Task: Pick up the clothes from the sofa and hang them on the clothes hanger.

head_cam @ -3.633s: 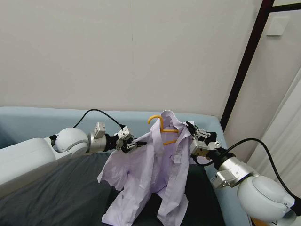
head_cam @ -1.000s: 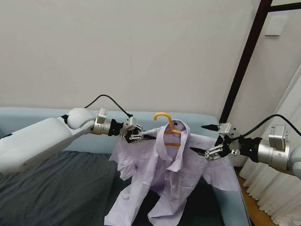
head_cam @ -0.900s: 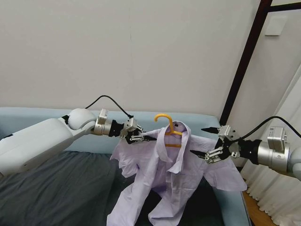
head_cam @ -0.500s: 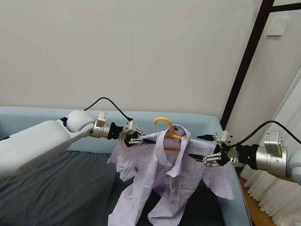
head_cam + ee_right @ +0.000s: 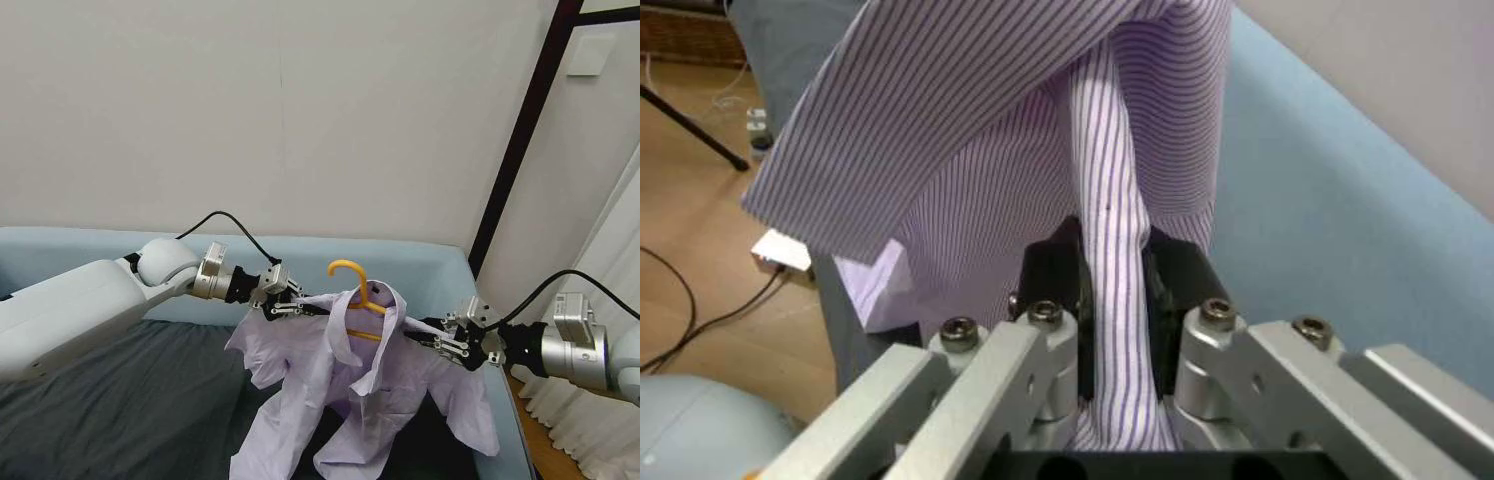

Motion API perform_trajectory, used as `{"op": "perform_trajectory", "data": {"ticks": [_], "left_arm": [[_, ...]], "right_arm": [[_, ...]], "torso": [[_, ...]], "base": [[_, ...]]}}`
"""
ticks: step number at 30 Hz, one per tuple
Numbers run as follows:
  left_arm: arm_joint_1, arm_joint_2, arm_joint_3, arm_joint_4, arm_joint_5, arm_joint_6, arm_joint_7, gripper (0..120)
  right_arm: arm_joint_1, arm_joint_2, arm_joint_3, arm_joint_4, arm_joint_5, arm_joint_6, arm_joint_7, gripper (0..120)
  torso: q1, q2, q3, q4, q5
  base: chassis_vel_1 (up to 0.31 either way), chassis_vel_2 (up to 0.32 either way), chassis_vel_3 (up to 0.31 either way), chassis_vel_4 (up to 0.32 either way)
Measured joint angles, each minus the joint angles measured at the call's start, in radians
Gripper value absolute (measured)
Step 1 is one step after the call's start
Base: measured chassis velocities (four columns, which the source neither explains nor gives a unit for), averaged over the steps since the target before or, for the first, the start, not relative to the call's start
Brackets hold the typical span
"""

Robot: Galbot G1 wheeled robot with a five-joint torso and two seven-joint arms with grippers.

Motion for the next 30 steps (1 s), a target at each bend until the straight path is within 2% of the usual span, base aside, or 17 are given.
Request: {"op": "perform_trajectory", "data": {"ticks": [9, 12, 15, 17, 19, 22, 26, 27, 30], "left_arm": [[0.000, -0.002, -0.009, 0.001, 0.023, -0.001, -0.022, 1], [0.000, -0.001, -0.019, 0.000, 0.036, -0.006, -0.034, 7], [-0.010, 0.013, -0.029, 0.000, 0.072, -0.024, -0.045, 22], [-0.012, 0.017, -0.034, 0.002, 0.078, -0.029, -0.051, 25], [-0.013, 0.029, -0.048, 0.005, 0.089, -0.043, -0.059, 35], [-0.008, 0.044, -0.069, 0.003, 0.104, -0.057, -0.060, 43], [0.060, 0.096, -0.150, -0.033, 0.115, -0.079, -0.097, 61], [0.060, 0.096, -0.150, -0.033, 0.115, -0.079, -0.097, 61], [0.131, 0.147, -0.195, -0.069, 0.109, -0.105, -0.185, 74]], "right_arm": [[-0.005, 0.016, -0.003, 0.003, 0.007, 0.001, 0.010, 8], [-0.004, 0.022, -0.003, 0.004, 0.020, 0.001, 0.021, 8], [0.003, 0.033, 0.003, -0.001, 0.054, -0.010, 0.050, 8], [0.005, 0.037, 0.006, -0.003, 0.065, -0.017, 0.061, 8], [0.010, 0.047, 0.010, -0.009, 0.088, -0.038, 0.089, 8], [0.017, 0.055, 0.017, -0.015, 0.121, -0.063, 0.119, 8], [0.044, 0.072, 0.043, -0.038, 0.221, -0.131, 0.213, 8], [0.044, 0.072, 0.043, -0.038, 0.221, -0.131, 0.213, 8], [0.083, 0.094, 0.048, -0.062, 0.309, -0.161, 0.271, 8]], "torso": [[0.000, 0.000, 0.000, 0.0000, 0.0000], [0.000, 0.000, 0.000, 0.0000, 0.0000], [0.000, 0.000, 0.000, 0.0000, 0.0000], [0.000, 0.000, 0.000, 0.0000, 0.0000], [0.000, 0.000, 0.000, 0.0000, -0.0001], [0.000, 0.000, 0.000, -0.0001, 0.0001], [0.000, 0.000, 0.000, -0.0001, -0.0001], [0.000, 0.000, 0.000, -0.0001, -0.0001], [0.000, 0.000, 0.000, 0.0003, -0.0002]], "base": [[0.000, 0.000, 0.000, 0.000], [0.000, 0.000, 0.000, 0.000], [0.000, 0.000, 0.000, 0.000], [0.000, 0.000, 0.000, 0.000], [0.000, 0.000, 0.000, 0.000], [0.000, 0.000, 0.000, 0.000], [0.000, 0.000, 0.000, 0.000], [0.000, 0.000, 0.000, 0.000], [0.000, 0.000, 0.000, 0.000]]}}
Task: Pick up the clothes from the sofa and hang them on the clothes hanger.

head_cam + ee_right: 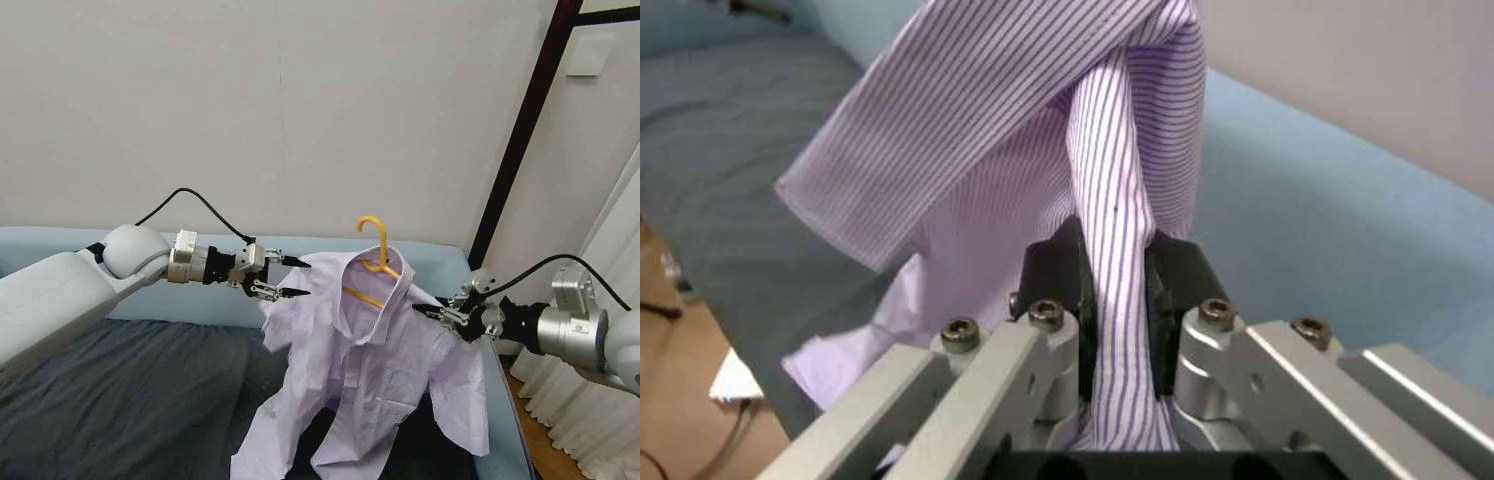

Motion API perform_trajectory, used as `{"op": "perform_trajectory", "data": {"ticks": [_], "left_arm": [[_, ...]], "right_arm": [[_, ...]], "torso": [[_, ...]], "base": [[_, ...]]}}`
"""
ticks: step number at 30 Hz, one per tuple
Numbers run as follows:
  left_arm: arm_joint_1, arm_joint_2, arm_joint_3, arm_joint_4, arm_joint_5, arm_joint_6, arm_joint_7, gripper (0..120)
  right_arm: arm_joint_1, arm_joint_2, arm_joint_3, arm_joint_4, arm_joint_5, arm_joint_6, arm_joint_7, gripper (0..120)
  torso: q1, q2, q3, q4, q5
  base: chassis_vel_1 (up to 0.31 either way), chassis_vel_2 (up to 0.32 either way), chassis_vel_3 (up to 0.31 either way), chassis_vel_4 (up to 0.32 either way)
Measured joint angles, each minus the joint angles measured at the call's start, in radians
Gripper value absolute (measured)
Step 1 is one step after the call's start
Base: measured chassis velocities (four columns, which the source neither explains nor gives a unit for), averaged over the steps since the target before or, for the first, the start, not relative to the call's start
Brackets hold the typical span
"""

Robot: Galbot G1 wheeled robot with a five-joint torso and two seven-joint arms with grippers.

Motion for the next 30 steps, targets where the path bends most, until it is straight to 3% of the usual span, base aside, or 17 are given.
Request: {"op": "perform_trajectory", "data": {"ticks": [3, 6, 7, 8, 11, 19, 25, 30], "left_arm": [[0.037, 0.021, -0.014, -0.015, -0.005, -0.014, -0.039, 82], [0.113, 0.052, -0.063, -0.070, -0.012, -0.031, -0.147, 95], [0.176, 0.065, -0.106, -0.117, -0.014, -0.032, -0.235, 98], [0.176, 0.065, -0.106, -0.117, -0.014, -0.032, -0.235, 98], [0.278, 0.071, -0.163, -0.190, -0.033, -0.032, -0.383, 100], [0.351, -0.013, -0.225, -0.264, -0.113, -0.050, -0.611, 100], [0.372, -0.086, -0.248, -0.330, -0.203, -0.064, -0.682, 100], [0.410, -0.132, -0.257, -0.377, -0.215, -0.062, -0.749, 100]], "right_arm": [[0.020, 0.015, 0.001, -0.007, 0.035, -0.005, 0.018, 8], [0.055, 0.039, 0.001, -0.008, 0.074, -0.014, 0.050, 8], [0.082, 0.051, 0.002, -0.010, 0.098, -0.028, 0.072, 8], [0.082, 0.051, 0.002, -0.010, 0.098, -0.028, 0.072, 8], [0.156, 0.070, 0.000, -0.027, 0.157, -0.061, 0.122, 8], [0.406, 0.095, -0.044, -0.083, 0.302, -0.178, 0.246, 8], [0.426, 0.109, -0.054, -0.100, 0.320, -0.201, 0.281, 8], [0.389, 0.100, -0.044, -0.082, 0.305, -0.201, 0.280, 8]], "torso": [[0.000, 0.000, 0.000, 0.0000, 0.0001], [0.000, 0.000, 0.000, -0.0004, 0.0002], [0.000, 0.000, 0.000, -0.0004, 0.0005], [0.000, 0.000, 0.000, -0.0004, 0.0005], [0.000, 0.000, 0.000, -0.0001, -0.0002], [0.000, 0.000, 0.000, -0.0007, 0.0003], [0.000, 0.000, 0.000, -0.0004, 0.0006], [0.000, 0.000, 0.000, -0.0005, 0.0005]], "base": [[0.000, 0.000, 0.000, 0.000], [0.000, 0.000, 0.000, 0.000], [0.000, 0.000, 0.000, 0.000], [0.000, 0.000, 0.000, 0.000], [0.000, 0.000, 0.000, 0.000], [0.000, 0.000, 0.000, 0.000], [0.000, 0.000, 0.000, 0.000], [0.000, 0.000, 0.000, 0.000]]}}
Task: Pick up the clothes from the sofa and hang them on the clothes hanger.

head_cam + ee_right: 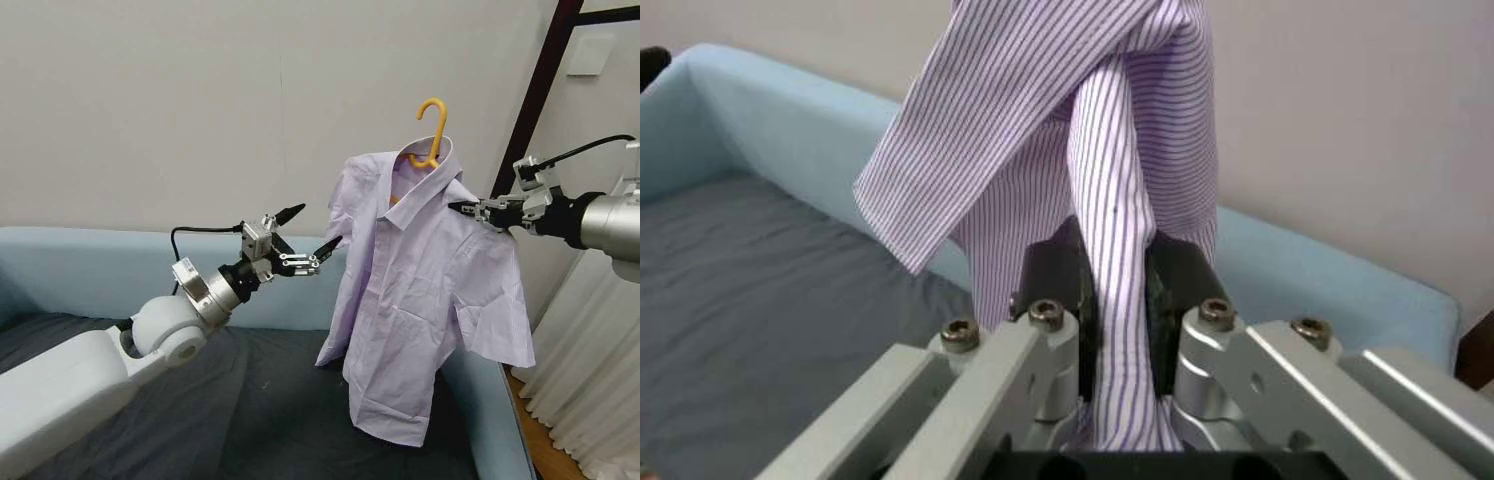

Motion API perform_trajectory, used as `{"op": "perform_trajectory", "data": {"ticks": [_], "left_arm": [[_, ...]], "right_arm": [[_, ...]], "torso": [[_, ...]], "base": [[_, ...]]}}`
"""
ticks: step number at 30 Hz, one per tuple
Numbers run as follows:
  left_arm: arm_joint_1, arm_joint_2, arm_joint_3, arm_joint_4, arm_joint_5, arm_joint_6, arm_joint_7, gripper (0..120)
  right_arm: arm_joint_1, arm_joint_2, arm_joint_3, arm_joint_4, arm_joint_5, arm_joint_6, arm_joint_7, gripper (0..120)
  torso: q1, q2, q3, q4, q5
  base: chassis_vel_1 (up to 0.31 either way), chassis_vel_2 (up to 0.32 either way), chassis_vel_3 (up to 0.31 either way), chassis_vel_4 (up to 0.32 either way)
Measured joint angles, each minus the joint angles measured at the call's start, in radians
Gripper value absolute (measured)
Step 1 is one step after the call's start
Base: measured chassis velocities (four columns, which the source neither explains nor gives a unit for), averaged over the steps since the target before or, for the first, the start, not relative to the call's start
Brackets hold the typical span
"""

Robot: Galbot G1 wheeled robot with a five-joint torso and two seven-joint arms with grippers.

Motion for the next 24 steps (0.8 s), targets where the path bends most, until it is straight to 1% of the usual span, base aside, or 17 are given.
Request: {"op": "perform_trajectory", "data": {"ticks": [1, 2, 5, 6, 7, 8, 11, 12, 14, 16, 24], "left_arm": [[0.004, -0.008, 0.000, -0.006, -0.001, 0.005, -0.021, 100], [0.004, -0.008, 0.000, -0.006, -0.001, 0.005, -0.021, 100], [0.015, -0.057, -0.002, -0.028, -0.041, 0.041, -0.139, 99], [0.015, -0.067, -0.005, -0.030, -0.053, 0.050, -0.163, 98], [0.015, -0.067, -0.005, -0.030, -0.053, 0.050, -0.163, 98], [0.013, -0.081, -0.008, -0.035, -0.074, 0.064, -0.205, 98], [-0.012, -0.110, -0.006, -0.036, -0.112, 0.106, -0.303, 98], [-0.012, -0.110, -0.006, -0.036, -0.112, 0.106, -0.303, 98], [-0.043, -0.134, 0.014, -0.036, -0.139, 0.142, -0.359, 98], [-0.071, -0.154, 0.040, -0.036, -0.155, 0.163, -0.384, 96], [-0.092, -0.185, 0.080, -0.025, -0.149, 0.205, -0.408, 94]], "right_arm": [[-0.003, 0.000, 0.001, 0.000, -0.003, 0.000, 0.000, 8], [-0.003, 0.000, 0.001, 0.000, -0.003, 0.000, 0.000, 8], [-0.024, -0.006, 0.008, 0.003, -0.016, 0.000, -0.005, 8], [-0.030, -0.008, 0.010, 0.004, -0.018, 0.000, -0.006, 8], [-0.030, -0.008, 0.010, 0.004, -0.018, 0.000, -0.006, 8], [-0.044, -0.011, 0.016, 0.008, -0.022, 0.001, -0.008, 8], [-0.064, -0.016, 0.026, 0.019, -0.025, 0.005, -0.009, 8], [-0.064, -0.016, 0.026, 0.019, -0.025, 0.005, -0.009, 8], [-0.067, -0.016, 0.027, 0.026, -0.026, 0.009, -0.008, 8], [-0.065, -0.016, 0.027, 0.032, -0.026, 0.011, -0.006, 8], [-0.082, -0.034, 0.039, 0.054, -0.024, 0.016, -0.005, 8]], "torso": [[0.000, 0.000, 0.000, 0.0001, -0.0001], [0.000, 0.000, 0.000, 0.0001, -0.0001], [0.000, 0.000, 0.000, 0.0002, -0.0002], [0.000, 0.000, 0.000, 0.0001, -0.0002], [0.000, 0.000, 0.000, 0.0001, -0.0002], [0.000, 0.000, 0.000, 0.0000, -0.0001], [0.000, 0.000, 0.000, 0.0003, -0.0001], [0.000, 0.000, 0.000, 0.0003, -0.0001], [0.000, 0.000, 0.000, 0.0002, -0.0002], [0.000, 0.000, 0.000, 0.0000, -0.0001], [0.000, 0.000, 0.000, 0.0002, -0.0002]], "base": [[0.000, 0.000, 0.000, 0.000], [0.000, 0.000, 0.000, 0.000], [0.000, 0.000, 0.000, 0.000], [0.000, 0.000, 0.000, 0.000], [0.000, 0.000, 0.000, 0.000], [0.000, 0.000, 0.000, 0.000], [0.000, 0.000, 0.000, 0.000], [0.000, 0.000, 0.000, 0.000], [0.000, 0.000, 0.000, 0.000], [0.000, 0.000, 0.000, 0.000], [0.000, 0.000, 0.000, 0.000]]}}
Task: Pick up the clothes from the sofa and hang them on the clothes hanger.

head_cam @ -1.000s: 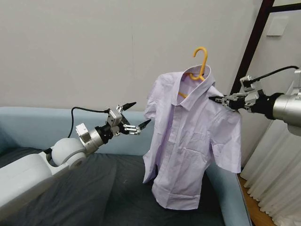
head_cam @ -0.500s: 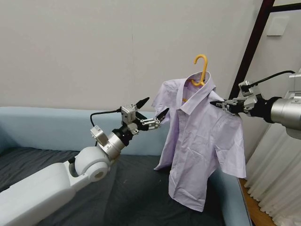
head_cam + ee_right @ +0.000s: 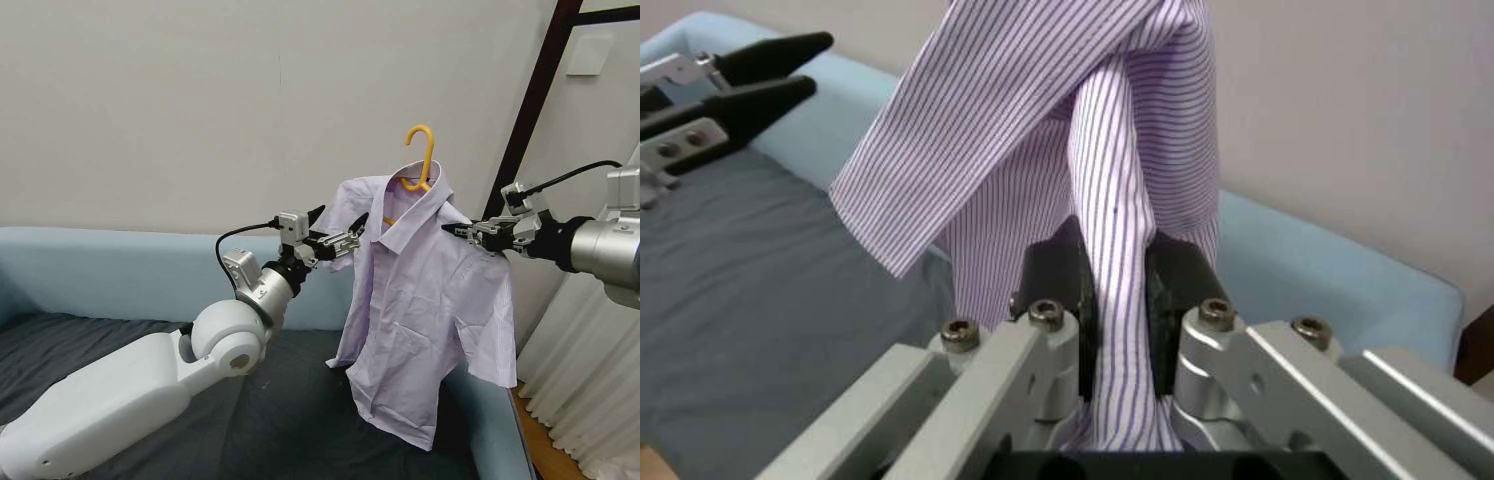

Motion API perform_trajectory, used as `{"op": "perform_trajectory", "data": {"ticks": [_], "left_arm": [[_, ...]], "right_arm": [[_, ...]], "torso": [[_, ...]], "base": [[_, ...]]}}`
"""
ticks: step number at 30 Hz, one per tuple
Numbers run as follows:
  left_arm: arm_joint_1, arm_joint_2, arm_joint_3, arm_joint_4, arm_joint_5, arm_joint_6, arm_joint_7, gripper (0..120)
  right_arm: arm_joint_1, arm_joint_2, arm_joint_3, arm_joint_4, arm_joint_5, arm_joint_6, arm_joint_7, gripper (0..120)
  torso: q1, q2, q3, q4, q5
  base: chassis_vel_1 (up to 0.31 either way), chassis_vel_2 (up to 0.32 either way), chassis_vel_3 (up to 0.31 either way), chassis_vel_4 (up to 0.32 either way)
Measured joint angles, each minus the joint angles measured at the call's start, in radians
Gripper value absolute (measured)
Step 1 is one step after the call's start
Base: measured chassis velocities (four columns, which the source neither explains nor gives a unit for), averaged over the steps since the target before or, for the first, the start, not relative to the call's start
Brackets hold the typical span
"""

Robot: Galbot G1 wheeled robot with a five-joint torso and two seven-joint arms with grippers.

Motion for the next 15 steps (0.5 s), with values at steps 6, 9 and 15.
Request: {"op": "perform_trajectory", "data": {"ticks": [6, 9, 15], "left_arm": [[-0.005, -0.029, 0.010, 0.020, 0.001, 0.016, -0.013, 88], [-0.006, -0.041, 0.014, 0.026, -0.002, 0.020, -0.015, 84], [-0.011, -0.064, 0.026, 0.043, 0.001, 0.030, -0.016, 75]], "right_arm": [[-0.003, -0.006, 0.003, 0.013, 0.005, 0.003, 0.000, 8], [-0.003, -0.006, 0.003, 0.023, 0.006, 0.003, 0.002, 8], [-0.003, -0.007, 0.001, 0.033, 0.010, 0.004, 0.006, 8]], "torso": [[0.000, 0.000, 0.000, 0.0000, 0.0001], [0.000, 0.000, 0.000, 0.0000, 0.0000], [0.000, 0.000, 0.000, 0.0000, 0.0000]], "base": [[0.000, 0.000, 0.000, 0.000], [0.000, 0.000, 0.000, 0.000], [0.000, 0.000, 0.000, 0.000]]}}
